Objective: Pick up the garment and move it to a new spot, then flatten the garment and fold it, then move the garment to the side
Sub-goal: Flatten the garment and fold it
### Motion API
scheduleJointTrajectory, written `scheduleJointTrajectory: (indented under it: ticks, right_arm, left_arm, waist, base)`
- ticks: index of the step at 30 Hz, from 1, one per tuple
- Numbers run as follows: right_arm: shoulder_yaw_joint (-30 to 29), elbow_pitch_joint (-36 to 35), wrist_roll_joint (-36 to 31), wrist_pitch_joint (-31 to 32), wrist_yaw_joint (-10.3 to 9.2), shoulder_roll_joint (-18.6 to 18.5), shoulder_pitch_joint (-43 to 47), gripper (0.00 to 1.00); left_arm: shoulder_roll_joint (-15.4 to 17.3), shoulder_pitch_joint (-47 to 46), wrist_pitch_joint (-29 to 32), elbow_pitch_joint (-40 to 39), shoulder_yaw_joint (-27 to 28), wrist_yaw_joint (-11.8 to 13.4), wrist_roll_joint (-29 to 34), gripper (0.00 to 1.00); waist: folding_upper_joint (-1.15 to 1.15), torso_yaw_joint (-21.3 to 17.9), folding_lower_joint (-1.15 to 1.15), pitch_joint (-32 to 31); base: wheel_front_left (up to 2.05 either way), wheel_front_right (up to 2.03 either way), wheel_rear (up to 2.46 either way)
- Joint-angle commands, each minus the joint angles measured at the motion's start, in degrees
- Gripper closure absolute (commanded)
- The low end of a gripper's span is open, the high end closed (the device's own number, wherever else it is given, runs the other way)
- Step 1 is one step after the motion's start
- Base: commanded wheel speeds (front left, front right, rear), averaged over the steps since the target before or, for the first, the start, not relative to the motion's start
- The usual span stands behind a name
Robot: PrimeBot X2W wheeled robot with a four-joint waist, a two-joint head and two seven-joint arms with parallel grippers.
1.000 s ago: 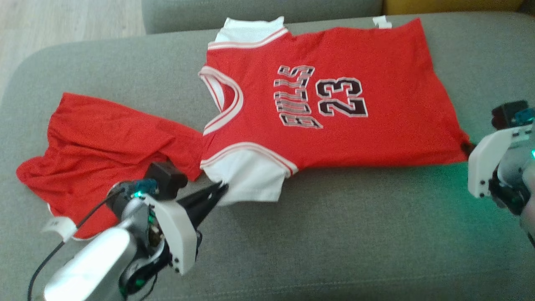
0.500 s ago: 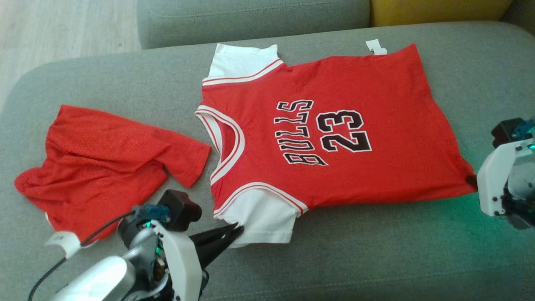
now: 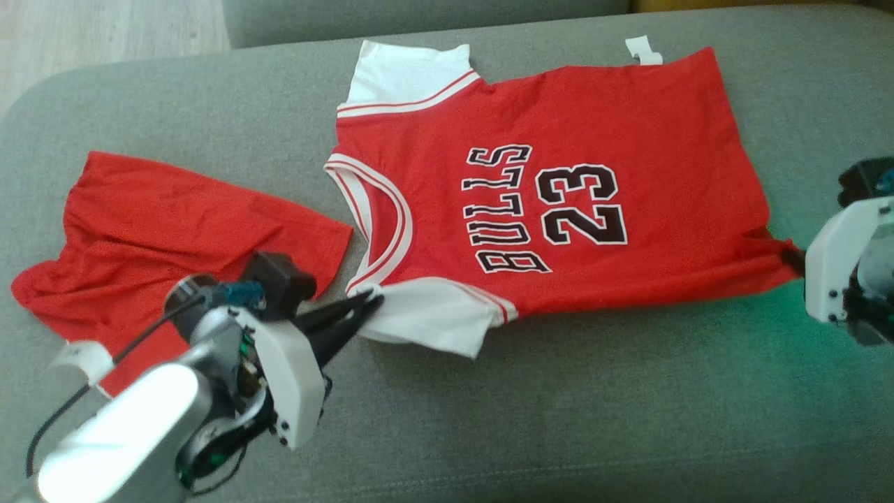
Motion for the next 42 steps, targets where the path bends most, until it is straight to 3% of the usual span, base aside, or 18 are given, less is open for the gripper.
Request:
scheduleJointTrajectory:
  ticks: [1,13,24,25,26,27,28,30,37,42]
  right_arm:
    - [-0.6,-1.0,-0.5,-0.4,0.21,-0.7,-1.8,1.00]
    - [-3.3,4.9,-4.9,-1.0,0.21,3.2,-8.6,1.00]
    - [-3.6,10.7,-8.3,-2.5,0.21,6.7,-14.5,1.00]
    - [-3.4,10.9,-8.9,-3.2,0.21,6.8,-15.1,0.80]
    - [-3.4,11.2,-9.4,-4.2,0.21,6.9,-15.7,0.00]
    - [-3.8,11.7,-9.9,-5.5,0.21,7.1,-16.4,0.00]
    - [-4.4,12.2,-10.2,-7.1,0.21,7.3,-17.2,0.00]
    - [-6.2,13.3,-10.8,-11.7,0.21,7.9,-18.7,0.00]
    - [-11.3,15.5,-13.1,-31.5,0.21,10.4,-19.8,0.00]
    - [-12.6,14.3,-13.6,-41.2,0.21,11.9,-16.9,0.00]
  left_arm:
    - [1.4,-3.7,-0.6,-1.0,3.2,-0.1,0.7,1.00]
    - [-1.4,-13.4,-1.3,9.2,1.9,-1.8,1.8,1.00]
    - [-4.1,-23.1,-3.0,20.5,-2.8,-2.3,2.1,1.00]
    - [-4.3,-23.7,-3.0,21.3,-3.3,-2.4,1.8,1.00]
    - [-4.5,-24.3,-3.1,22.1,-3.7,-2.4,1.6,0.79]
    - [-4.6,-25.0,-3.6,23.0,-3.9,-2.4,1.9,0.26]
    - [-4.9,-25.6,-4.5,23.8,-4.0,-2.4,2.5,0.00]
    - [-5.6,-26.6,-6.3,25.8,-3.5,-1.6,3.2,0.00]
    - [-9.9,-27.8,-18.7,30.9,1.9,6.0,3.8,0.00]
    - [-12.5,-25.0,-26.5,31.0,5.7,10.3,2.3,0.00]
  waist:
    - [0.00,0.1,0.00,0.3]
    - [0.00,0.7,0.00,5.4]
    - [0.00,0.4,0.00,9.9]
    - [0.00,0.4,0.00,10.3]
    - [0.00,0.4,0.00,10.5]
    - [0.00,0.4,0.00,10.8]
    - [0.00,0.4,0.00,11.0]
    - [0.00,0.4,0.00,11.2]
    - [0.00,0.7,0.00,9.6]
    - [0.00,0.6,0.00,7.3]
  base:
    - [0.00,0.00,0.00]
    - [0.00,0.00,0.00]
    - [0.00,0.00,0.00]
    - [0.00,0.00,0.00]
    - [0.00,0.00,0.00]
    - [0.00,0.00,0.00]
    - [0.00,0.00,0.00]
    - [0.00,0.00,0.00]
    - [0.00,0.00,0.00]
    - [0.00,0.00,0.00]
